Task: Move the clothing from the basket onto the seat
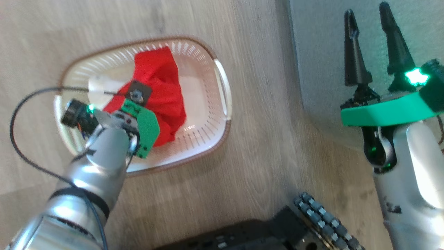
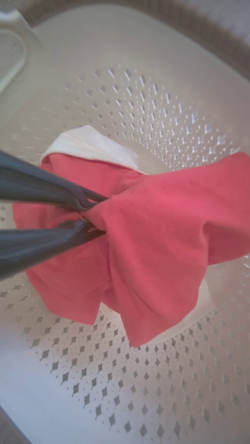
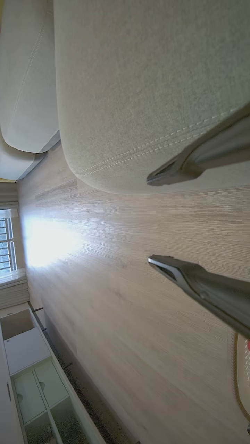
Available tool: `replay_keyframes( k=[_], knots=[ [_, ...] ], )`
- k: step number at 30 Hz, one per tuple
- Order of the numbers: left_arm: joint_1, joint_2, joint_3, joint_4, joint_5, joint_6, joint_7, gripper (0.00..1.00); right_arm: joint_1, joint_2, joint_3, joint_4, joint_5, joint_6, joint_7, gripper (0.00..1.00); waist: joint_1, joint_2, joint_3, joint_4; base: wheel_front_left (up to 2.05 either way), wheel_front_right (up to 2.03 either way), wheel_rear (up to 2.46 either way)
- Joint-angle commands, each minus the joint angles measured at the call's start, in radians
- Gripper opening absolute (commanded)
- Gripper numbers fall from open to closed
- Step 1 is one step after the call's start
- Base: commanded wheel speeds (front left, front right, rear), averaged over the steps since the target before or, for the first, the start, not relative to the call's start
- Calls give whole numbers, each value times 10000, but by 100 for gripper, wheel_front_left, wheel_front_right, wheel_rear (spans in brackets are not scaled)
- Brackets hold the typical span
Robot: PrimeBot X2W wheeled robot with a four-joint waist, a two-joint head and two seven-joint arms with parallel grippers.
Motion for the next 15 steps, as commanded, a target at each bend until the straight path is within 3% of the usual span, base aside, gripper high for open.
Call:
replay_keyframes(
  k=[1, 8, 15],
  knots=[
    [379, 53, 186, -104, -95, -58, -304, 0, 602, -146, 91, -182, -101, 69, 6, 100, 0, 0, -1187, 667, 0, 0, 0],
    [1299, -97, 470, -337, -810, -176, -1928, 0, 1187, -348, 144, 267, -164, 69, 6, 100, 0, 0, -3306, 1316, 0, 0, 0],
    [2147, -114, 641, -1674, -1438, -107, -2117, 0, 1981, -360, 218, 676, -196, 69, 6, 100, 0, 0, -4960, 1675, 0, 0, 0]
  ],
)
